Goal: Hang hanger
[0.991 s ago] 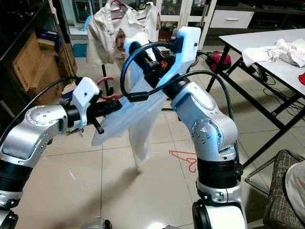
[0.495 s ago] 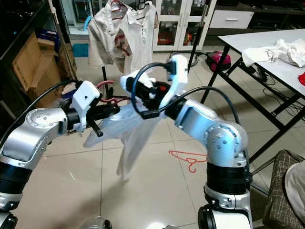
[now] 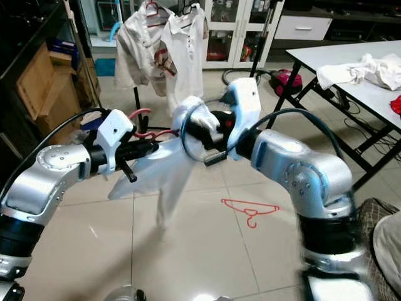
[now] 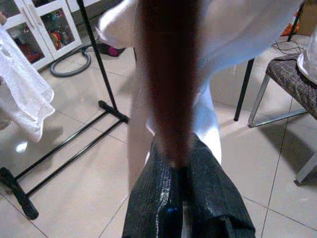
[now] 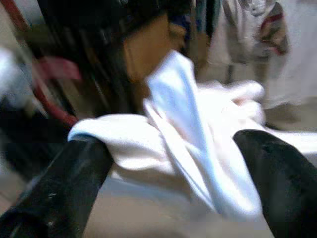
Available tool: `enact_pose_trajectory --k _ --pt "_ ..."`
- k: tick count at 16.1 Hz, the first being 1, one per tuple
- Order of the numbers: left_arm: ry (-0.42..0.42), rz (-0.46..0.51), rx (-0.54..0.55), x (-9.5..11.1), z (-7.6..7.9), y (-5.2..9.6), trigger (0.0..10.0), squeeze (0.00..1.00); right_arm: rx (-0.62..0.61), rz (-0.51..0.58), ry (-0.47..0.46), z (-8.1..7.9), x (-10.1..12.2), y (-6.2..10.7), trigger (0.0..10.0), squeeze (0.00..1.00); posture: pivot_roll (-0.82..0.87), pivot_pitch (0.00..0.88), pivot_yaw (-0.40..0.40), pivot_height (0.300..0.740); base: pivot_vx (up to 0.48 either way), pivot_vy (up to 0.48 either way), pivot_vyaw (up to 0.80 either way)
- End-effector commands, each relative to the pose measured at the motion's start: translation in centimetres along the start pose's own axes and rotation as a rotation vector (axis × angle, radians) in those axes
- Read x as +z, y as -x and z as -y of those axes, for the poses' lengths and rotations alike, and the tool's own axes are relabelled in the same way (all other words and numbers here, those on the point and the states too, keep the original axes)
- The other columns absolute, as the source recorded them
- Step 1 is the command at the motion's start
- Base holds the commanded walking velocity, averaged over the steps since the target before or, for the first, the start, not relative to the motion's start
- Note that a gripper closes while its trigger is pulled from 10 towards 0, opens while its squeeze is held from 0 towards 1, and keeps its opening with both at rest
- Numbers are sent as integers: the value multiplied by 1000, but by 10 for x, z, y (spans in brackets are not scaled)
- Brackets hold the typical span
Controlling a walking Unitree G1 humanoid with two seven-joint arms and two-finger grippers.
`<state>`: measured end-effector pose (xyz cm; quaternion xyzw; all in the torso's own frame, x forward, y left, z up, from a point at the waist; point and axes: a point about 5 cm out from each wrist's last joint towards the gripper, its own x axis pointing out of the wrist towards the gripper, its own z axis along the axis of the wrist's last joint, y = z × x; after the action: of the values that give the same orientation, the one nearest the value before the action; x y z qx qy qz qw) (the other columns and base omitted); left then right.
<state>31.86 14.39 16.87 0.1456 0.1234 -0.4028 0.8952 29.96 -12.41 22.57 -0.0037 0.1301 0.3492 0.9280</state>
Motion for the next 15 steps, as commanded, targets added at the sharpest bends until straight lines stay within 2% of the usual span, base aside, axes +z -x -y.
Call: enact_pose_trajectory --k 1,2,4,7,9,10,11,12,14,15 --pt "-12 -1 2 2 0 -2 10000 0 18 5 101 -6 2 1 10000 1000 -22 0 -55 740 0 0 0" --pt "-13 -1 2 3 -1 -2 10000 0 23 -6 135 -7 1 1 10000 1000 -22 0 -55 740 0 0 0" --pt "-15 0 3 3 -1 -3 10000 0 34 -24 274 -8 0 2 10000 1000 -19 0 -57 740 0 0 0" --pt "-16 -1 7 3 -2 -1 10000 0 25 13 367 -2 8 4 10000 1000 -15 0 -59 740 0 0 0" --pt "-10 2 10 2 -2 -1 10000 0 -33 48 322 13 12 6 10000 1000 -13 0 -58 740 0 0 0" --pt "6 21 13 3 -2 -1 10000 0 -83 83 217 22 12 6 10000 0 -10 0 -54 740 0 0 0" --pt "28 63 12 8 0 -2 10000 0 -147 132 101 32 13 6 10000 0 -10 0 -54 740 0 0 0" --pt "50 91 4 11 1 -2 10000 0 -196 157 66 41 13 5 10000 0 -11 0 -51 740 0 0 0" --pt "72 107 -12 11 3 -2 10000 0 -296 282 -199 56 8 1 10000 0 -7 0 -41 740 0 0 0" --pt "86 117 -16 11 3 -1 10000 0 -282 304 -308 53 0 -3 10000 0 -6 0 -39 740 0 0 0"
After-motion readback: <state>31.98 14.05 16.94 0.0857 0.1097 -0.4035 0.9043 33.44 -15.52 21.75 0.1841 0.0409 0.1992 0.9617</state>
